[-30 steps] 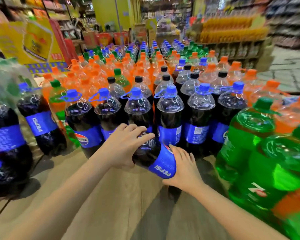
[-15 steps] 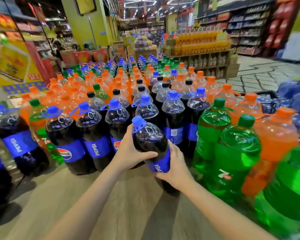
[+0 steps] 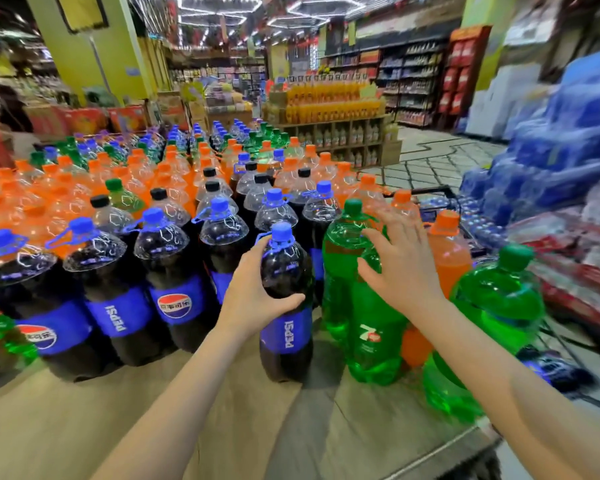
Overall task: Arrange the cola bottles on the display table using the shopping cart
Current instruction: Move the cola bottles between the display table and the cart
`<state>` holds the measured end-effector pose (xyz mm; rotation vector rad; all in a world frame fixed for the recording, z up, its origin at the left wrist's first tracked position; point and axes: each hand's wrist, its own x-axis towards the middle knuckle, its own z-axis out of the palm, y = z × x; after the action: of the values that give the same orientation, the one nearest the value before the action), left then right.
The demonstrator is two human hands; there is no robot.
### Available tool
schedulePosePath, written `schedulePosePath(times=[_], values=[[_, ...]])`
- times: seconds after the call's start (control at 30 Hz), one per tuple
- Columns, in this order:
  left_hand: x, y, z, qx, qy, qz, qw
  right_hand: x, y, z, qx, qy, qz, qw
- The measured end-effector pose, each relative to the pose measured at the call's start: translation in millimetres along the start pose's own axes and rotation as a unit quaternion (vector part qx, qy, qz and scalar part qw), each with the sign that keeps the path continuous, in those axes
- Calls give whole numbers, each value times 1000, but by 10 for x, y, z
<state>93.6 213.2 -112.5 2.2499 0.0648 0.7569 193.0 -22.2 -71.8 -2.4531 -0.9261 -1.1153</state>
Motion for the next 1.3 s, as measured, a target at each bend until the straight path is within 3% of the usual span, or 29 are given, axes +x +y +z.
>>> schedulePosePath(times=[0.13, 0.37, 0.9, 1.3], values=[[-248, -140, 190, -37, 61, 5, 997, -99, -24, 106, 77, 18, 26, 997], [-675, -484, 666, -74, 54, -106, 990, -146, -24, 122, 81, 20, 50, 995], [-184, -652, 1059, -80, 71, -100, 989, -147, -55, 127, 87, 37, 51, 994], [-287, -609, 1077, 3, 66, -98, 993, -256, -25, 226, 63, 60, 41, 995]])
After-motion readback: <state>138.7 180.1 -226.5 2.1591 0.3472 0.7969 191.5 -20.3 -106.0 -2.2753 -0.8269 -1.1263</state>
